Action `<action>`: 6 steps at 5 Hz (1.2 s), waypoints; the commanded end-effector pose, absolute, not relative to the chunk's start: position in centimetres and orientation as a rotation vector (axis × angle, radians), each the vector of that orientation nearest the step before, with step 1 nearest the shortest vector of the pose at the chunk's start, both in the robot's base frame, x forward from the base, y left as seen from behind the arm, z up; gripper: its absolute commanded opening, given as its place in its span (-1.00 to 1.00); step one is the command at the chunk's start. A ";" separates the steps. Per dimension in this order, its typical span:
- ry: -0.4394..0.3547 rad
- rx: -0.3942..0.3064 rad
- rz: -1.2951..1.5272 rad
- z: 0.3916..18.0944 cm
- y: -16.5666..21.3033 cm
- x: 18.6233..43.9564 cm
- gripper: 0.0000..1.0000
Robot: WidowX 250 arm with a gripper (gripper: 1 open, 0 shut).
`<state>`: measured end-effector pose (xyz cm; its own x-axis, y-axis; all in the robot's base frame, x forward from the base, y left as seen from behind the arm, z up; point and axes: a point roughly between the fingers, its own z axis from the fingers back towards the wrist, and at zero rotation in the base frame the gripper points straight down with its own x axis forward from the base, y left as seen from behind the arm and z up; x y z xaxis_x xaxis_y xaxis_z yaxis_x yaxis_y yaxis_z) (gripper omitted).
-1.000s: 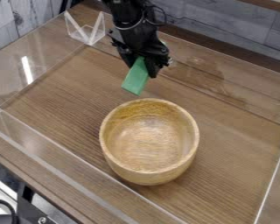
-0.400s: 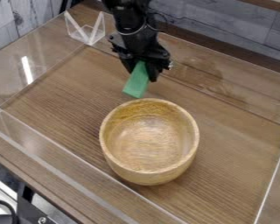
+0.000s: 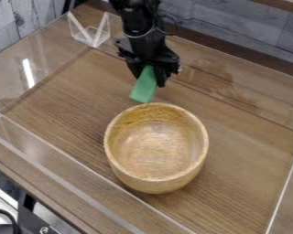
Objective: Move green stick from inside the wooden bowl to the table next to it
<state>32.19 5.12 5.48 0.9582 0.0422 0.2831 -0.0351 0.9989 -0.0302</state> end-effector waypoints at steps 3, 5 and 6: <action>-0.295 -0.016 0.083 6.5 5.2 33.2 -1.00; -0.254 -0.021 0.110 6.1 5.2 32.9 -1.00; -0.234 -0.024 0.122 5.9 5.1 32.8 -1.00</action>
